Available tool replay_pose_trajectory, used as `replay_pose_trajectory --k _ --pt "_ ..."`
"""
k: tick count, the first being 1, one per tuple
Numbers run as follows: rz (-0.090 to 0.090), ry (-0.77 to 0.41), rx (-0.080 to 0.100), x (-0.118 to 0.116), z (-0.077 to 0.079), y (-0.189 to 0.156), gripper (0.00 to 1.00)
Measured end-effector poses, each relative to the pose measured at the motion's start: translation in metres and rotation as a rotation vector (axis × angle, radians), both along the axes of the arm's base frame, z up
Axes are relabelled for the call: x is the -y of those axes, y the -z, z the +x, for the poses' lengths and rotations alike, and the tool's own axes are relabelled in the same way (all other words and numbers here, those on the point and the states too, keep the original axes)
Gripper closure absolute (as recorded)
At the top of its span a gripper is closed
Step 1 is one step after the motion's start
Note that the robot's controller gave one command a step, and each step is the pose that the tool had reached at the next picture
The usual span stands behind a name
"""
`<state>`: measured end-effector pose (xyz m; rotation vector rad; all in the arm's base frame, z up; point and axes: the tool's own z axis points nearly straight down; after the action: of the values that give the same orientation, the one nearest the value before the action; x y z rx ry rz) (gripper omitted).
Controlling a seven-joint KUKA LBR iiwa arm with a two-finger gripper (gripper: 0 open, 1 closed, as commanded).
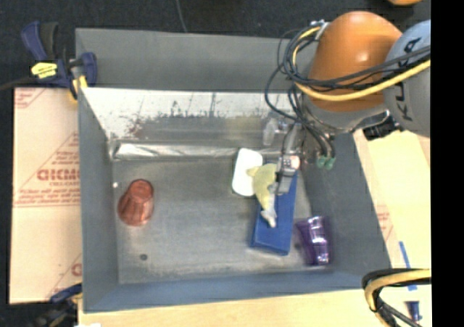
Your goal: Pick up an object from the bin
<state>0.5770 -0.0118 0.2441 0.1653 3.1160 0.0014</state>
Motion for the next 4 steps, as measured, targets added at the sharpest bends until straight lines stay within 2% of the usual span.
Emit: replay_pose_trajectory --k 1,2,3,4 --pt "-0.004 -0.184 -0.013 -0.016 -0.004 -0.03 0.0" --pt "-0.003 -0.243 -0.004 -0.017 -0.004 0.002 0.0" --pt "-0.006 -0.261 0.005 -0.005 0.015 0.062 0.0" --pt "0.0 -0.09 -0.001 0.002 0.022 0.108 0.0"
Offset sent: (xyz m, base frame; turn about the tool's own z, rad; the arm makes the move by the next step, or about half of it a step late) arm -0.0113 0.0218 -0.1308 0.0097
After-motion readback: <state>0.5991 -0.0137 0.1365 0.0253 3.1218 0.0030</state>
